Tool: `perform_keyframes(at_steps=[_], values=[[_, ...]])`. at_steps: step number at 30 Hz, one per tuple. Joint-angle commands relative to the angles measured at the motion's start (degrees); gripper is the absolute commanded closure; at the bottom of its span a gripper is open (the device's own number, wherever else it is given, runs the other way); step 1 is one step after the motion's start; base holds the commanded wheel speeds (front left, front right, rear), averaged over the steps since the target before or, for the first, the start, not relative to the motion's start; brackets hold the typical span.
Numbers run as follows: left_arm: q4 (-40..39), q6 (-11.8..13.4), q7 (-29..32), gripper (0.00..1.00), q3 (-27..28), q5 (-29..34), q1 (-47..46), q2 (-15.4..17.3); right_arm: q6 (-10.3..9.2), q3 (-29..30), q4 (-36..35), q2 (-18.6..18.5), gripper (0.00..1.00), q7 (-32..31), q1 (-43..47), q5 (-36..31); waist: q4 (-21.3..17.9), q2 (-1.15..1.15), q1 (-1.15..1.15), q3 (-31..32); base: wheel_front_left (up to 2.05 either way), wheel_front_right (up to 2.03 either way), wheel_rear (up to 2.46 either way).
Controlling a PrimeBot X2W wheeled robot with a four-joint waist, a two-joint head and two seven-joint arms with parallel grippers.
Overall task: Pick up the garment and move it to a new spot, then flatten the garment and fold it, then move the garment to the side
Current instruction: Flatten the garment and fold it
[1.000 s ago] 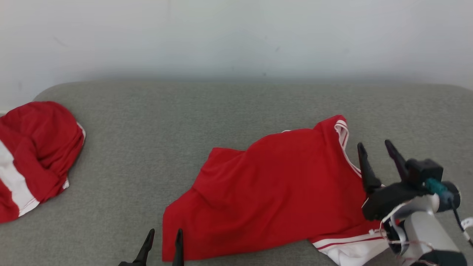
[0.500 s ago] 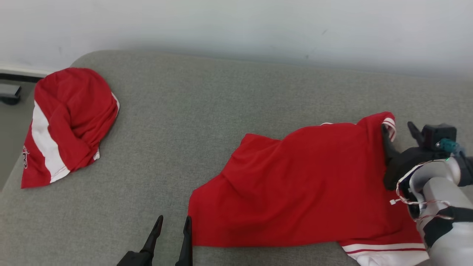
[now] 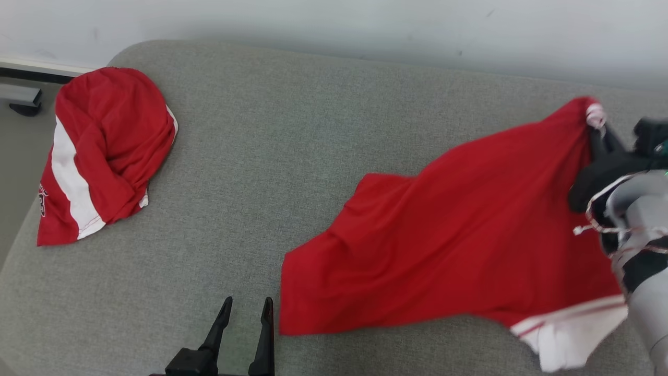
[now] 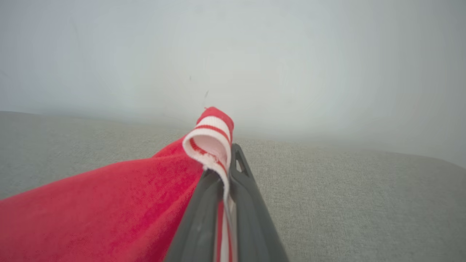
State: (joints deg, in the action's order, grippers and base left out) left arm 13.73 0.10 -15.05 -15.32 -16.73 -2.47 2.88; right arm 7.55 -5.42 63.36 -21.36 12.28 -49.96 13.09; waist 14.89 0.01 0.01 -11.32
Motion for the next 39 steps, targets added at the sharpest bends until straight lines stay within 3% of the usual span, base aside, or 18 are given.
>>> perform_keyframes(at_steps=[1,6,7,8,13,18,24,31,39], values=[[-0.1,0.3,-0.2,0.0,-0.2,-0.3,-0.9,0.0,-0.13,0.4,-0.3,-1.0,1.0,1.0,-2.1,-0.1,-0.1,-0.01,-0.01,-0.5,0.0,0.0,0.0],[0.0,0.3,-0.2,0.0,-0.7,-0.6,-1.6,0.0,-0.13,1.2,1.6,-1.6,1.0,2.0,-6.0,-1.1,0.0,-0.01,-0.01,-1.1,0.0,0.0,0.0],[0.1,0.4,-0.2,0.0,-0.8,-0.7,-1.7,0.0,-0.13,1.1,2.2,-1.7,0.09,1.9,-6.4,-1.5,0.1,-0.01,-0.01,-1.1,0.0,0.0,0.0],[0.2,0.4,-0.2,0.0,-0.8,-0.9,-1.8,0.0,-0.13,0.9,2.9,-1.5,0.0,1.9,-6.7,-1.5,0.0,-0.01,-0.01,-1.0,0.0,0.0,0.0],[0.5,0.9,-0.2,0.0,-0.3,-1.1,-0.5,0.0,-0.13,0.7,2.0,-1.4,0.0,2.8,-4.7,-1.2,-1.1,-0.01,-0.01,0.4,0.0,0.0,0.0],[0.2,0.9,-0.2,0.0,0.4,-0.8,0.5,0.0,-0.13,1.3,-3.8,-0.8,0.0,2.9,-0.5,0.2,-2.9,-0.01,-0.01,2.2,0.0,0.0,0.0],[-0.1,0.7,-0.2,0.0,1.9,0.1,2.1,0.0,-0.13,-1.1,-15.6,-0.2,0.0,2.9,12.3,3.0,-6.2,-0.01,-0.01,5.1,0.0,0.0,0.0],[-0.3,0.6,-0.2,0.0,2.8,0.7,2.8,0.0,-0.13,0.0,-27.5,0.4,0.0,2.9,28.7,5.5,-8.6,-0.01,-0.01,6.2,0.0,0.0,0.0],[-0.2,0.4,-0.2,0.0,2.6,0.5,2.8,0.0,-0.13,-0.5,-36.1,5.5,0.0,2.2,39.3,4.8,-9.6,-0.01,-0.01,5.6,0.0,0.0,0.0]])
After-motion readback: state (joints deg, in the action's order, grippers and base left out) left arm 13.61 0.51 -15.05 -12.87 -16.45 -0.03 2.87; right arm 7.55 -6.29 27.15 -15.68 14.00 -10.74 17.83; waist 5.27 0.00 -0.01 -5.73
